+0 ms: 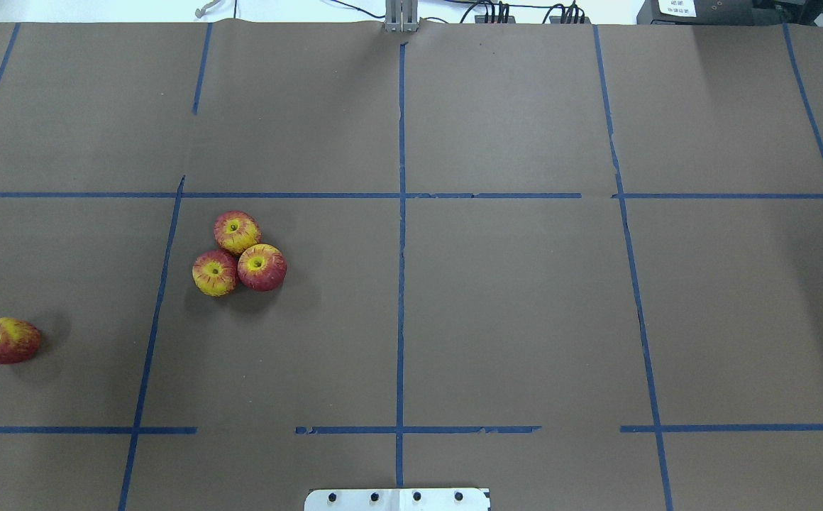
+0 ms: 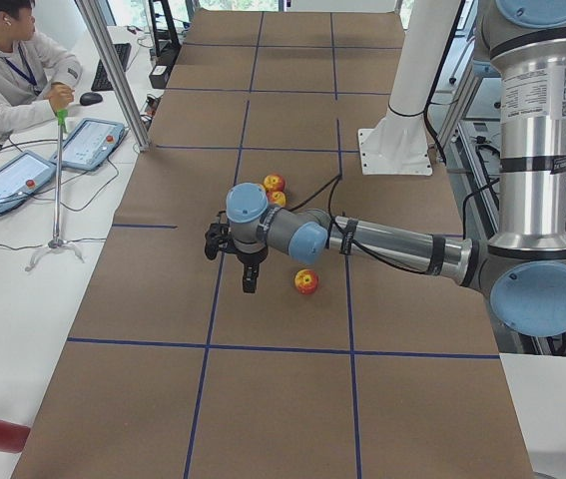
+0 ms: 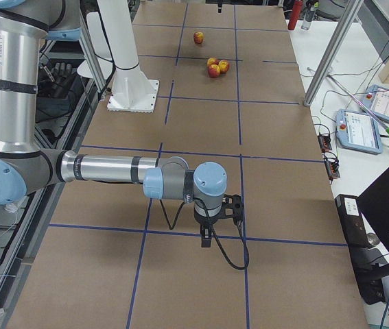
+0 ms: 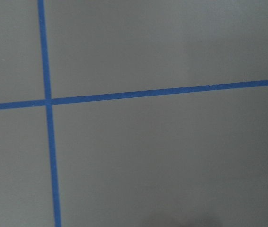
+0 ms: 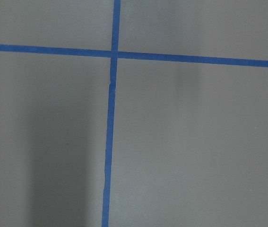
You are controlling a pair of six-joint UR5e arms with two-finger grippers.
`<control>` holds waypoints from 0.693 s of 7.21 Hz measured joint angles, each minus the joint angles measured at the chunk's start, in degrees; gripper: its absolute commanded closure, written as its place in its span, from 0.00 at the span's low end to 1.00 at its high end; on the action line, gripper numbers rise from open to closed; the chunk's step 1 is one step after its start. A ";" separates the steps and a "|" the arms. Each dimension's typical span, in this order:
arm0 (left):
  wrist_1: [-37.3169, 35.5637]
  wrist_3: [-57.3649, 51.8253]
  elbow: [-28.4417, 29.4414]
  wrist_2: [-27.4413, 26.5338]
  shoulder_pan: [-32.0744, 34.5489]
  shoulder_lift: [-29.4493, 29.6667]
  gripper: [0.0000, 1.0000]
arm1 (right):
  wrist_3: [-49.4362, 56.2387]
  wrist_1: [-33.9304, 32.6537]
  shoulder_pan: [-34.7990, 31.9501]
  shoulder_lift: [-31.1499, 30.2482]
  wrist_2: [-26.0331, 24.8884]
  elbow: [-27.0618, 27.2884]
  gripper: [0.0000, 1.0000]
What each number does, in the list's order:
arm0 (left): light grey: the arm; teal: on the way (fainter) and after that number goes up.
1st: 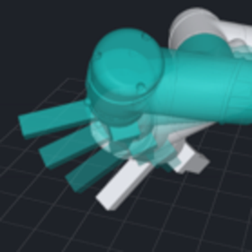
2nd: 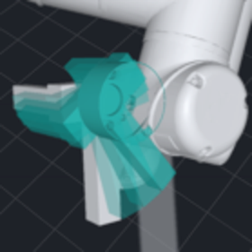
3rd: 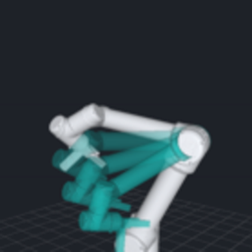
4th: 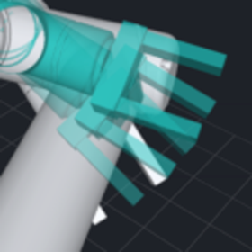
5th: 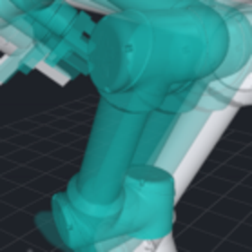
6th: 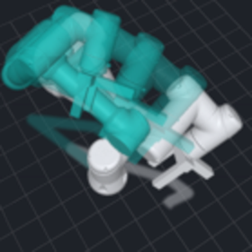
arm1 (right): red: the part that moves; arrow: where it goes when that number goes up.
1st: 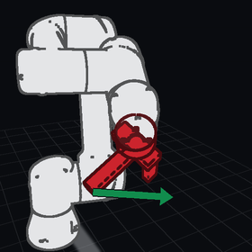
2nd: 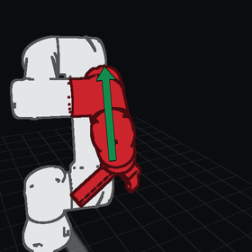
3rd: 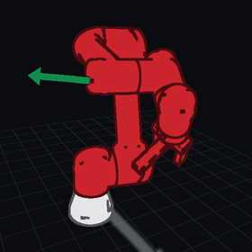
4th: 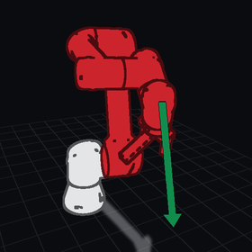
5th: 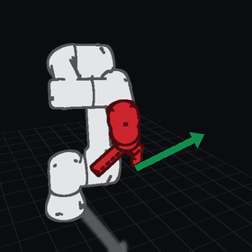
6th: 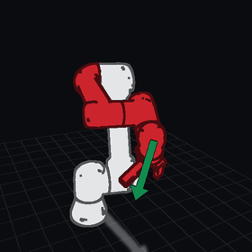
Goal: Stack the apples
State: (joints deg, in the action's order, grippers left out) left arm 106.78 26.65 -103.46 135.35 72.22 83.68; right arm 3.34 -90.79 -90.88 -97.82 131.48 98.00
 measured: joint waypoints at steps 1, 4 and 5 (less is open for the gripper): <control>7.39 6.73 -0.04 -1.46 -3.54 -3.34 0.00 | 0.00 0.00 0.00 0.00 0.00 0.00 0.00; 18.64 24.37 -0.06 -2.43 -14.23 -7.19 0.00 | 0.00 0.00 0.00 0.00 0.00 0.00 0.00; 19.56 29.17 -0.10 -4.34 -18.25 -7.21 0.00 | 0.00 0.00 0.00 0.00 0.00 0.00 0.00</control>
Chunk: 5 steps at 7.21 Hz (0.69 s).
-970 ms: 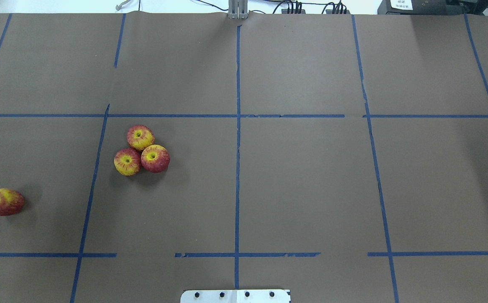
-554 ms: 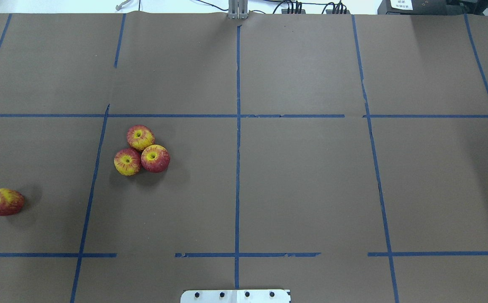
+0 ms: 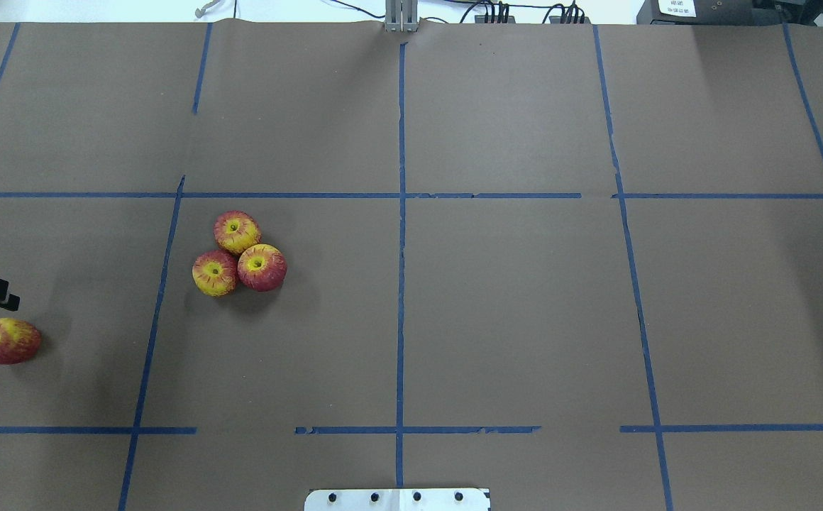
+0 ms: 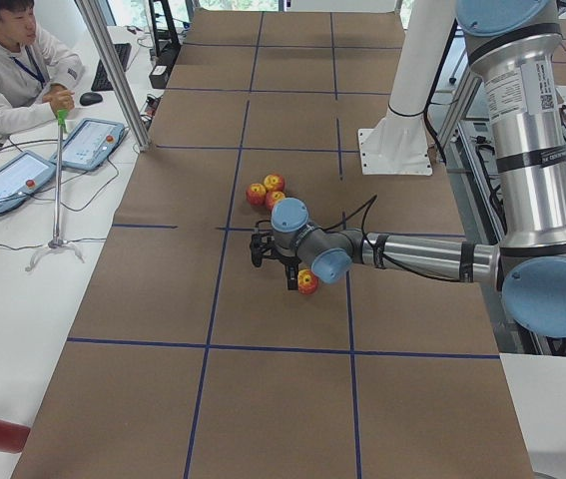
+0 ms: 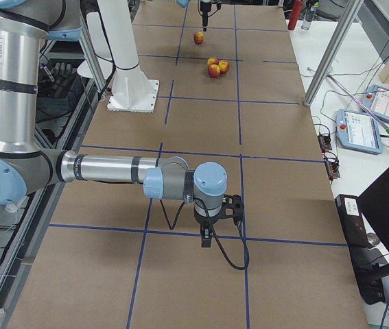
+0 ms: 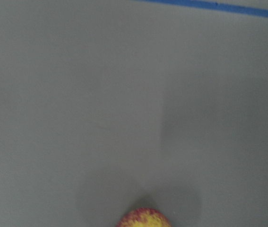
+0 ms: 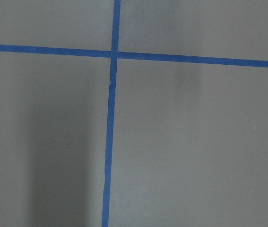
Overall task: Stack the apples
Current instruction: 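Lower the left gripper onto the lone red-yellow apple and close it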
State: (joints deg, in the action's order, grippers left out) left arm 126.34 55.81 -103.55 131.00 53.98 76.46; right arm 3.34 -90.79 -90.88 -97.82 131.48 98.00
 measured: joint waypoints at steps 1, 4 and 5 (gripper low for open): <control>0.33 2.79 -0.10 -2.66 -2.81 -0.07 0.00 | 0.00 0.00 0.00 0.00 0.00 0.00 0.00; 0.06 4.51 -1.54 -6.45 -5.06 -0.55 0.00 | 0.00 0.00 0.00 0.00 0.00 0.00 0.00; -0.14 4.36 -2.02 -7.75 -5.26 -1.30 0.00 | 0.00 0.00 0.00 0.00 0.00 0.00 0.00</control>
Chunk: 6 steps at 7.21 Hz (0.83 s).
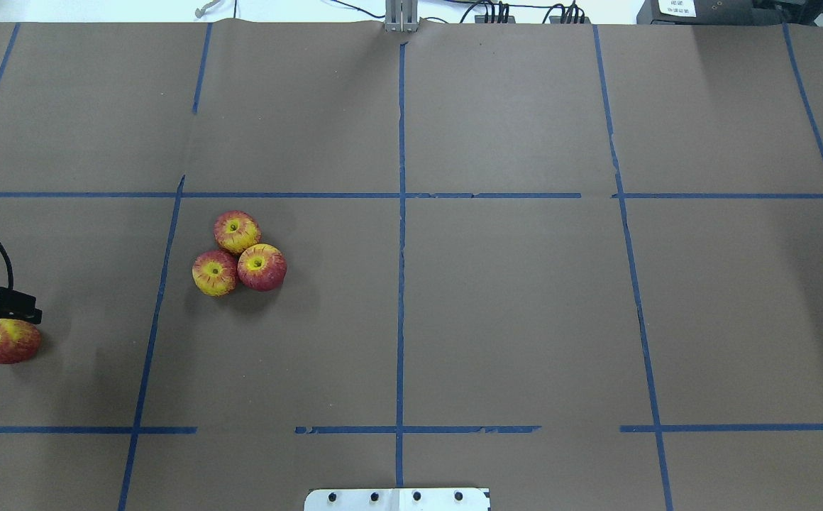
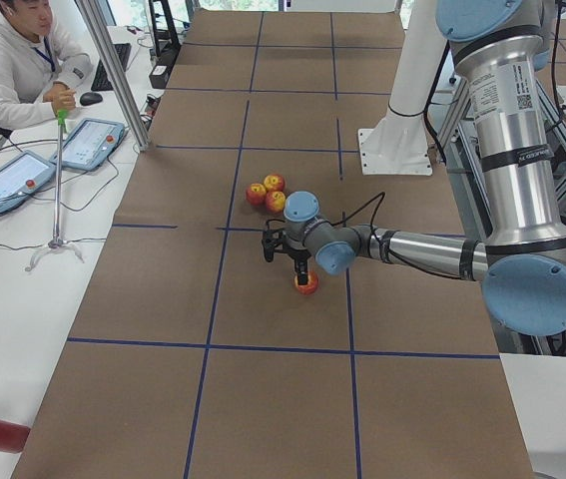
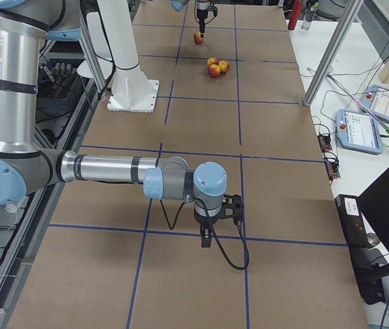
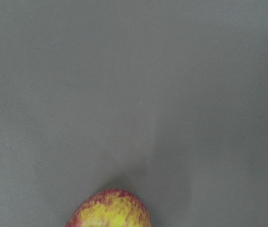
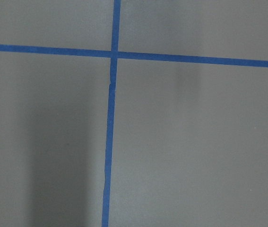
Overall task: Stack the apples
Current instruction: 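Lower the left gripper onto the lone red-yellow apple and close it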
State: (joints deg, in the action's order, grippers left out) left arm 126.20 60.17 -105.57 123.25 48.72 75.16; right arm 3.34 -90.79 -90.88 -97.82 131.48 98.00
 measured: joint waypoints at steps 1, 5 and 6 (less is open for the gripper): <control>-0.03 -0.14 -0.14 -0.81 -0.37 -1.05 0.00 | 0.00 0.00 0.00 0.00 0.00 0.00 0.00; 0.11 -0.08 0.96 -1.43 -1.66 -1.77 0.00 | 0.00 0.00 0.00 0.00 0.00 0.00 0.00; 0.23 -0.09 1.41 -1.41 -1.81 -1.34 0.01 | 0.00 0.00 0.00 0.00 0.00 0.00 0.00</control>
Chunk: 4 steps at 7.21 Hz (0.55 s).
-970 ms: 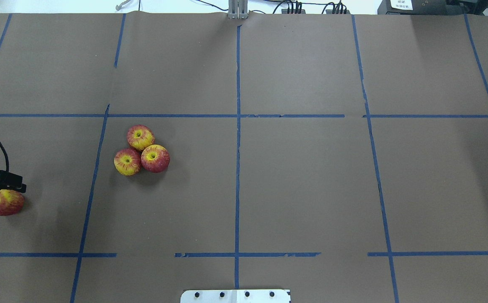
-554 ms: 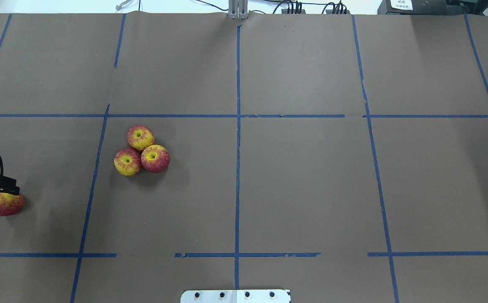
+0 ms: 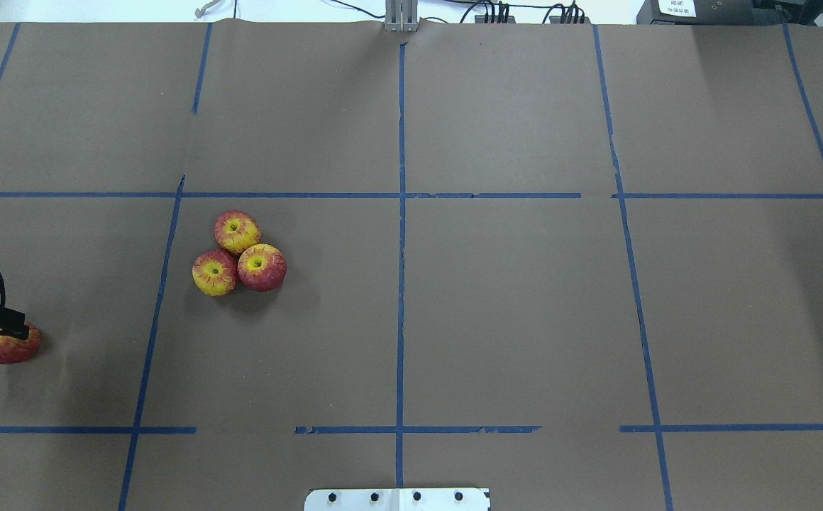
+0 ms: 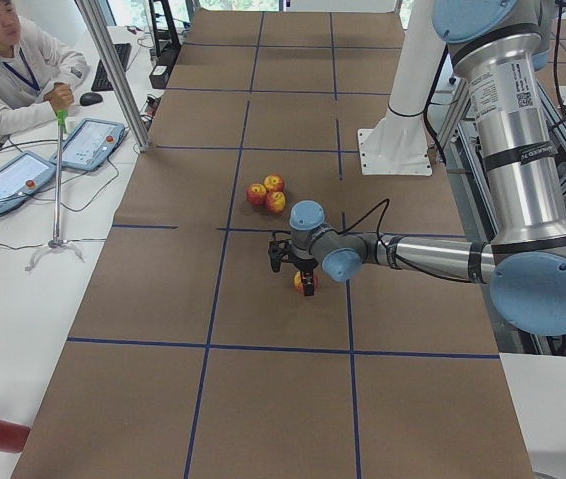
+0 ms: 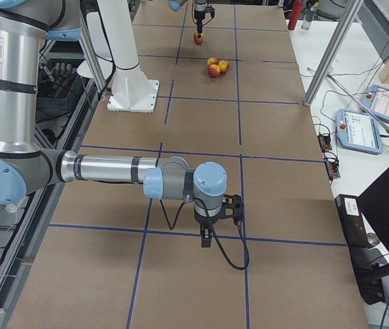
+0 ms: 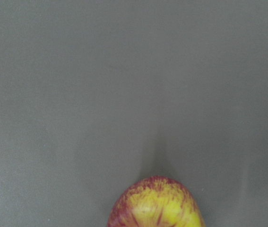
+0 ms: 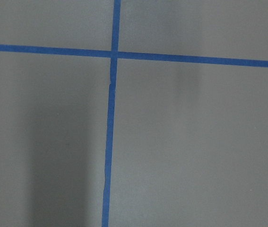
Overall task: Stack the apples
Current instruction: 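Lower the left gripper onto the lone red-yellow apple and close it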
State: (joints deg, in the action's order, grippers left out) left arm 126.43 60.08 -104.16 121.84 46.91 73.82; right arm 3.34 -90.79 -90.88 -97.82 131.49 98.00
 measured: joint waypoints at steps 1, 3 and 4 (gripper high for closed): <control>0.06 0.02 0.81 0.04 -0.18 0.98 0.02 | 0.00 0.00 0.00 0.00 0.00 0.00 0.00; 0.09 0.02 3.11 0.06 -0.84 2.89 0.07 | 0.00 0.00 0.00 0.00 0.00 0.00 0.00; 0.04 -0.02 3.77 0.06 -1.27 3.14 0.09 | 0.00 0.00 0.00 0.00 0.00 0.00 0.00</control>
State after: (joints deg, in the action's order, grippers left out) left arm 126.47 60.06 -100.39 121.90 45.64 76.97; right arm 3.34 -90.79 -90.88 -97.82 131.48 98.00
